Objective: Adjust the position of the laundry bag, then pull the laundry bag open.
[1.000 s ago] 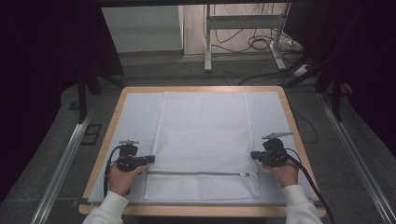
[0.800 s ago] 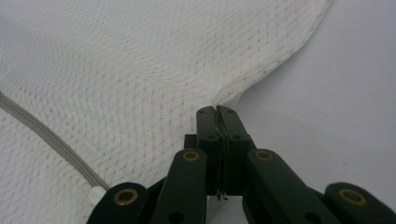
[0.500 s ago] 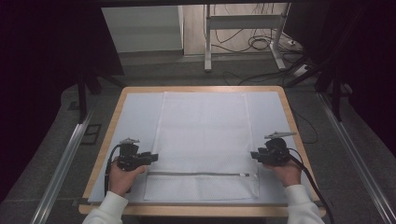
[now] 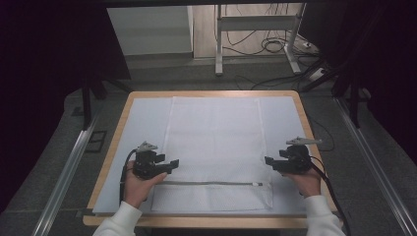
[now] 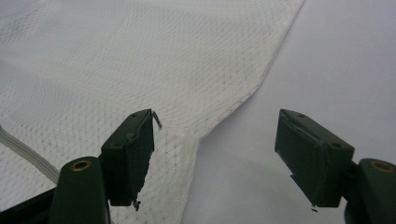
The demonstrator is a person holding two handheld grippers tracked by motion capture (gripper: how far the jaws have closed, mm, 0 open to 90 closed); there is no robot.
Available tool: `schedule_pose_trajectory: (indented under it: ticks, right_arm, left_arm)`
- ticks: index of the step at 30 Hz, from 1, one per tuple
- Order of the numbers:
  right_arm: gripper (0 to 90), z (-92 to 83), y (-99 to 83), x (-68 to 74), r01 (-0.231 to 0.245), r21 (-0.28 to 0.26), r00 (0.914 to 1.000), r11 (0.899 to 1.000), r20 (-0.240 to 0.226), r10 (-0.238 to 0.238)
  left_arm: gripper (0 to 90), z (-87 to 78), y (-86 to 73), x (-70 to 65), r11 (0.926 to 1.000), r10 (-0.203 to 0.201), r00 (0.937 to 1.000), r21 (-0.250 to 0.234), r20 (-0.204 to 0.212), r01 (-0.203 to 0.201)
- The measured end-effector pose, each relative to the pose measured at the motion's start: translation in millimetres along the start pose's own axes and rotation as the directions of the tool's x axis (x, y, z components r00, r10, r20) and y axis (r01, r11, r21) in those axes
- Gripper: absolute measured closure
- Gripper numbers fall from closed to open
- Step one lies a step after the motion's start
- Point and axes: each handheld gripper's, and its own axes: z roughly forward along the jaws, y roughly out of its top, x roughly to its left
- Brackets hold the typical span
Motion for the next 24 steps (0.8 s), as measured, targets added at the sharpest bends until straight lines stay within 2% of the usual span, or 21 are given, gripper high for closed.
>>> schedule_pose_trajectory:
  ticks: [4, 5, 8, 12, 21, 24]
  right_arm:
    - [26.4, -0.6, 0.4, -1.2, 0.001, -0.006, 1.0, 1.0, 0.005, -0.001]
    - [26.3, -1.0, 0.5, -1.2, -0.002, -0.005, 1.0, 1.0, 0.005, 0.002]
    - [26.3, -2.2, 0.2, -1.1, -0.004, -0.008, 1.0, 1.0, 0.008, 0.004]
    - [26.4, -3.7, -1.1, -2.3, -0.004, -0.014, 0.9999, 1.0, 0.011, 0.004]
    - [26.2, -4.5, -0.9, -6.1, -0.021, -0.024, 0.9997, 0.999, 0.007, 0.021]
    - [26.2, -3.9, -0.4, -6.4, -0.024, -0.025, 0.9997, 0.999, 0.006, 0.024]
  left_arm:
    - [33.6, 6.8, 3.9, -18.6, 0.9994, 0.031, 0.999, 0.016, 0.033, -0.031]
    - [33.6, 6.8, 3.9, -18.6, 0.9994, 0.031, 0.999, 0.016, 0.033, -0.031]
    - [33.5, 11.4, 6.3, -30.4, 0.9984, 0.048, 0.9973, 0.026, 0.056, -0.05]
    - [33.5, 15.1, 7.2, -37.4, 0.9979, 0.046, 0.9952, 0.041, 0.086, -0.05]
    - [34.8, 23.2, 7.8, -52.9, 0.9958, 0.064, 0.9918, 0.058, 0.11, -0.071]
    - [35.4, 23.5, 9.4, -63.1, 0.9944, 0.081, 0.9874, 0.058, 0.136, -0.089]
